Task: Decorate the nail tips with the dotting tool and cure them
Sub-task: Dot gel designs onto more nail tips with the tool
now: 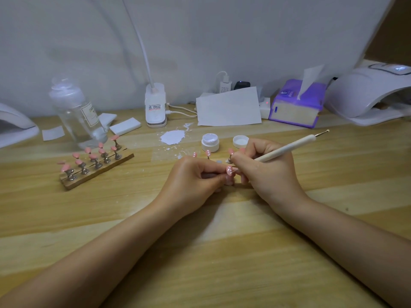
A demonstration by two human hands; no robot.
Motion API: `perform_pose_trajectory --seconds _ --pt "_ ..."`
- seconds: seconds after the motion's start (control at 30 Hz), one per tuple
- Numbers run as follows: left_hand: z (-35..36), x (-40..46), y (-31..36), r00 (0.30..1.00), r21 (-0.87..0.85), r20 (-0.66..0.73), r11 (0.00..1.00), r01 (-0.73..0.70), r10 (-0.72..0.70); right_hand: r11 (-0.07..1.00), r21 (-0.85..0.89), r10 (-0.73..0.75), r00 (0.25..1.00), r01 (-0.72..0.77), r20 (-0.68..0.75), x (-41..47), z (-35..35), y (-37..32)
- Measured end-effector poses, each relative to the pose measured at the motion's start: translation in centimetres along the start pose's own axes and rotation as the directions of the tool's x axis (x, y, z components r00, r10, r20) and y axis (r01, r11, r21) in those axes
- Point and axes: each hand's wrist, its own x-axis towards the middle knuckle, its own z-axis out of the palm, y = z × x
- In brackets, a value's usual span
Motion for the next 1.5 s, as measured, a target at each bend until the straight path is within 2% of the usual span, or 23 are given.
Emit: perform_pose_trajectory --seconds 1.5 --pt "0.02 0.0 -0.13 1.0 0.03 -0.019 1.0 -0.006 0.006 1.0 0.007 -0.01 1.0 0.01 -0.019 0.19 -0.01 0.31"
